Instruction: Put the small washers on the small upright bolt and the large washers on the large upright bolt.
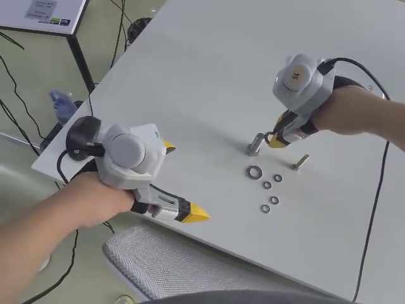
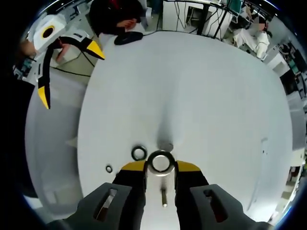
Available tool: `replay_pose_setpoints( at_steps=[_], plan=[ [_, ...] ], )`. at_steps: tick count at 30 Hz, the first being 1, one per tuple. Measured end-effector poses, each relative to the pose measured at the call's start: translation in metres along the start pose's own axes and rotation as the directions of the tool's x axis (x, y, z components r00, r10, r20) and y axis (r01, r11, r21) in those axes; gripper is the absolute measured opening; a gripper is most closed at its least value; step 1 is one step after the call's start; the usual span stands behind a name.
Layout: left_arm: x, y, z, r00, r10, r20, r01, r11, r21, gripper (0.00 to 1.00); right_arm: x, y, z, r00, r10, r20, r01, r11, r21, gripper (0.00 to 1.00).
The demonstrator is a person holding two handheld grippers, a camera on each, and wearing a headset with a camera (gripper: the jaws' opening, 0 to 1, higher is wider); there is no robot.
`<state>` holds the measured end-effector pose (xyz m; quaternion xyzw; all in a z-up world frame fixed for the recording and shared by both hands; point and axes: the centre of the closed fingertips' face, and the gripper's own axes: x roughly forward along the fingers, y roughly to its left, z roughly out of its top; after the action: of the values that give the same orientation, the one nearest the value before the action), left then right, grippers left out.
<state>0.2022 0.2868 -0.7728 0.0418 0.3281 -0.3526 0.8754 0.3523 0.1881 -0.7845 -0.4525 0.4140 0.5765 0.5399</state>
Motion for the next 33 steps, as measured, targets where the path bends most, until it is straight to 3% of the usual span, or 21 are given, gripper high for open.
replay_pose_setpoints(
  at_steps=[11,33],
  plan=[
    [-0.007,0.008,-0.004,0.9999,0.01,-0.005,-0.01,1.0,-0.008,0.94,0.006,-0.002,0.013,1.0,0.007,-0.003,-0.007,1.0,-0.008,0.21],
    [-0.007,0.015,-0.01,0.9998,0.014,-0.013,-0.014,1.0,-0.026,0.93,0.02,-0.003,0.011,0.9986,0.015,-0.051,-0.016,0.999,-0.031,0.21]
  ],
)
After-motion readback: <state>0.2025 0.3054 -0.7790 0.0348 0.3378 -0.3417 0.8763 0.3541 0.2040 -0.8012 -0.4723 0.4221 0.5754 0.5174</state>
